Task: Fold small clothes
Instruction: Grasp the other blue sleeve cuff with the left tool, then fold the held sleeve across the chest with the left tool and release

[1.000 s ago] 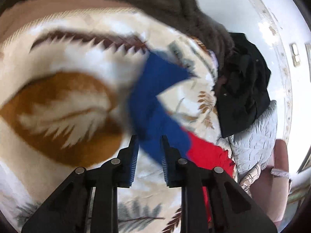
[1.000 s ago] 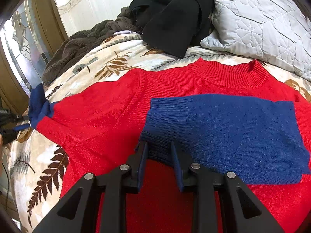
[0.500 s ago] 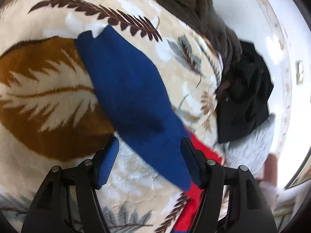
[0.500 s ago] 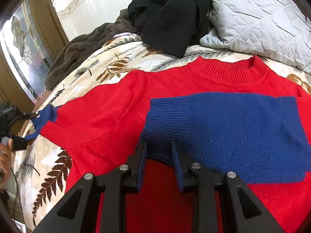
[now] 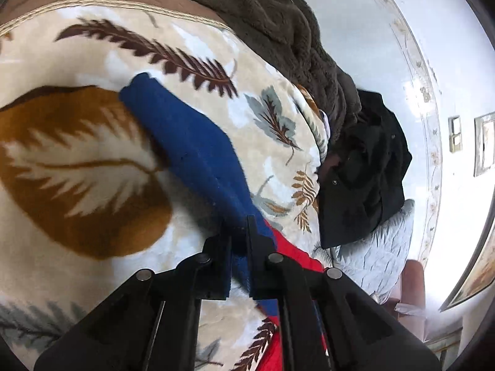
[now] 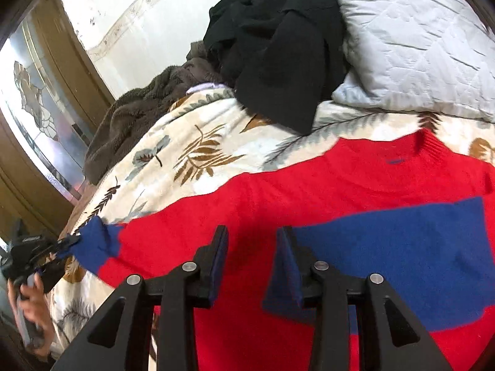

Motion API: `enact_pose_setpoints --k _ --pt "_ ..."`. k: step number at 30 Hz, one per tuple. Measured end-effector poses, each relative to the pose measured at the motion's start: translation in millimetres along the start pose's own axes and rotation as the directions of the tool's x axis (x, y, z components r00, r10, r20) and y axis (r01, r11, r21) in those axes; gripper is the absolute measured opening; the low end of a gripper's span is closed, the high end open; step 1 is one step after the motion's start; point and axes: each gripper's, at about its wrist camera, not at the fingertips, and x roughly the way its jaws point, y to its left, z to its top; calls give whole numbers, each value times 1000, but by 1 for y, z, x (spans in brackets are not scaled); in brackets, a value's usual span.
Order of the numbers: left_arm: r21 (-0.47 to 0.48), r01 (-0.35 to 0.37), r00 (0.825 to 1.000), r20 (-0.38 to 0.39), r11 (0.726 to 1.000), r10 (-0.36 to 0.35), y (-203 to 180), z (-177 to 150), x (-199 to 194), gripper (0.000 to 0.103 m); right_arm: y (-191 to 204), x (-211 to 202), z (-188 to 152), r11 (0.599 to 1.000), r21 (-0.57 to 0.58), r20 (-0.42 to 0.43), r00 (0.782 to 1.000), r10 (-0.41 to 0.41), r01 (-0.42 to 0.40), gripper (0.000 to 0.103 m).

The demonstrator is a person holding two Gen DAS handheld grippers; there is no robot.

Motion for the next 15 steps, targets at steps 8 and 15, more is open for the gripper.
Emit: enact_pose_setpoints --k 8,15 --pt "-89 68 997 -36 994 -72 16 -3 10 53 37 42 -22 983 -166 -83 992 -91 76 38" --pt "-148 65 997 -25 987 -70 15 10 28 14 53 44 -32 973 -225 -109 991 -77 51 39"
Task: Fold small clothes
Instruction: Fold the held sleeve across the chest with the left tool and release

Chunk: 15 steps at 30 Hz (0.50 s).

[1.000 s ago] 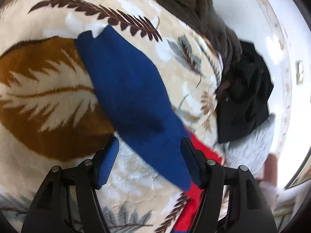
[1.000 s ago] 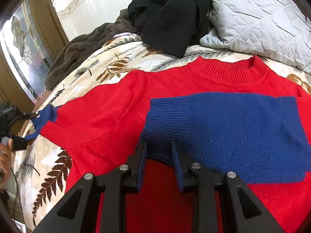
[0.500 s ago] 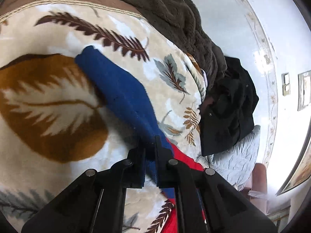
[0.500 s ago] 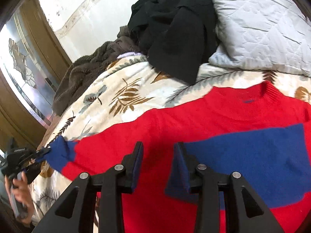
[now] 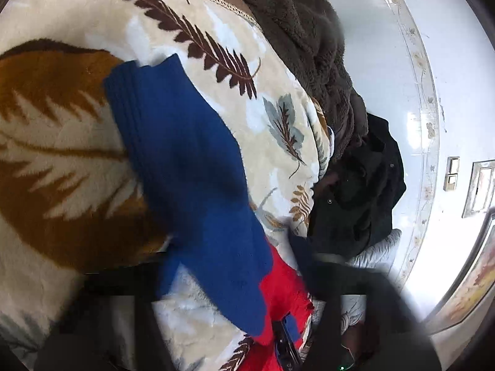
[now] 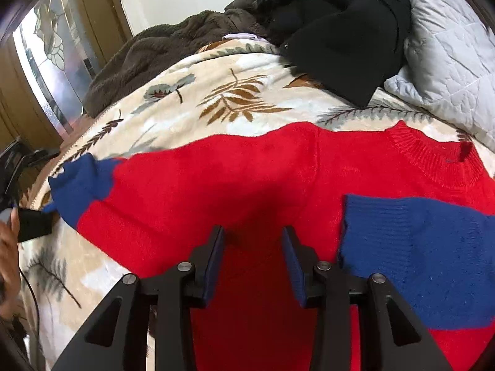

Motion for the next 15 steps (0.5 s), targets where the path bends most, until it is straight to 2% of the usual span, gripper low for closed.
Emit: enact_pose_setpoints --k 1,4,7,15 --pt "14 -6 1000 -22 1000 6 -2 0 1 5 -3 -3 -1 1000 13 4 1000 6 -6 39" --pt "100 -40 999 18 994 39 -17 -8 -13 5 -20 -20 -4 997 74 16 1000 19 -20 39" --pt "152 -32 999 26 988 29 -35 -18 -23 5 -51 -41 -7 988 155 27 1000 8 -13 39" --pt "303 6 1000 -27 953 2 -110 -66 -22 5 -148 -94 -30 921 387 22 998 -52 39 40"
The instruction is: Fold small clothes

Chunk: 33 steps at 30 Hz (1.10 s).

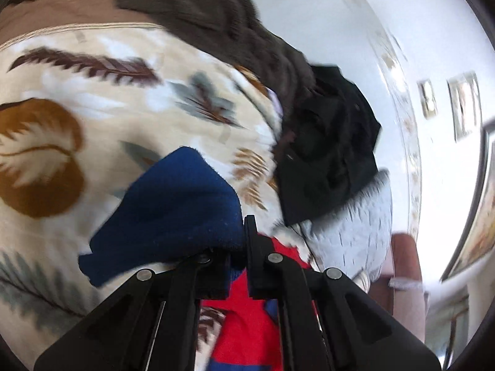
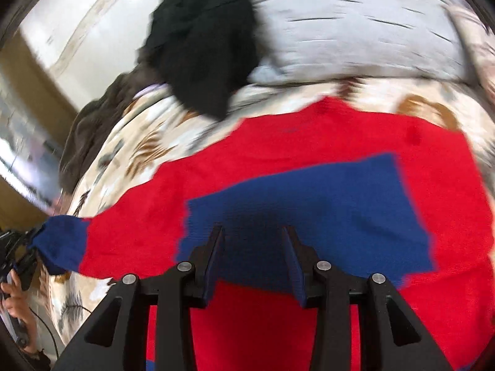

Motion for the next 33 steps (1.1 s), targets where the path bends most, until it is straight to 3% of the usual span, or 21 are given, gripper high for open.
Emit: enact_pose_setpoints --k 7,11,16,20,27,33 --pt "123 12 997 -83 992 -2 -74 -40 40 4 -83 -29 -13 995 96 -27 999 -34 37 43" --pt "175 16 991 -136 984 8 -109 -69 67 4 -120 -36 -31 991 132 -36 999 -2 7 43" --pt "250 11 978 -204 968 41 -150 -114 106 5 -138 -43 -51 989 118 20 996 85 -87 43" --pt "297 3 964 -254 955 76 -172 -150 140 5 -136 -44 -60 993 61 67 993 94 -99 45" --pt "397 -40 912 -361 917 196 -190 -224 215 5 -154 -43 -62 969 129 102 975 197 -209 45" --pt "509 -123 863 -369 852 345 -183 -262 250 14 -158 -43 -65 961 140 120 968 221 -236 45"
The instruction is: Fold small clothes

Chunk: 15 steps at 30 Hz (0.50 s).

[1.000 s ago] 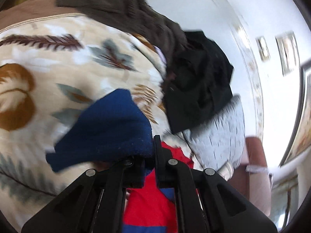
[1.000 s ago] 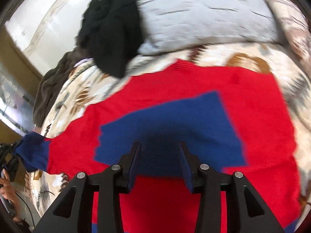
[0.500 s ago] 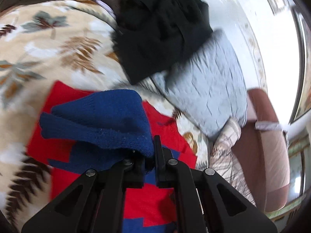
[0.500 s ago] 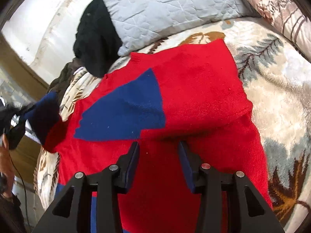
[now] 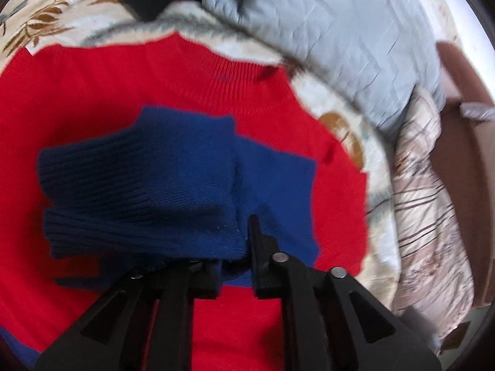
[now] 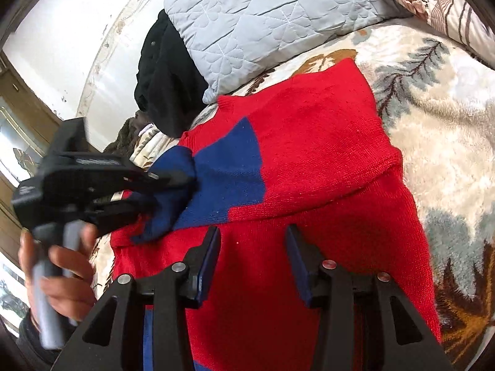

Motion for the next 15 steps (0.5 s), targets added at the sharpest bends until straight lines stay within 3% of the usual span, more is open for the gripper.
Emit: enact_pose_setpoints --k 2,6,8,11,15 --pt "11 20 1000 -1 1000 -20 2 -4 -4 21 0 0 0 1000 2 1 1000 4 -4 45" --pt "16 144 989 -23 989 -144 23 -18 -43 40 -1 0 0 1000 7 2 1000 10 -10 45" --pt "14 199 980 16 980 -199 45 -29 -70 57 1 0 2 1000 3 -9 1000 -3 3 45" --pt "-65 273 959 99 960 -266 104 -40 -101 68 12 -1 9 998 -24 -34 998 -59 58 48" --pt "-231 334 942 117 914 -315 165 -38 -91 69 52 -1 24 984 -150 1 995 -96 95 50"
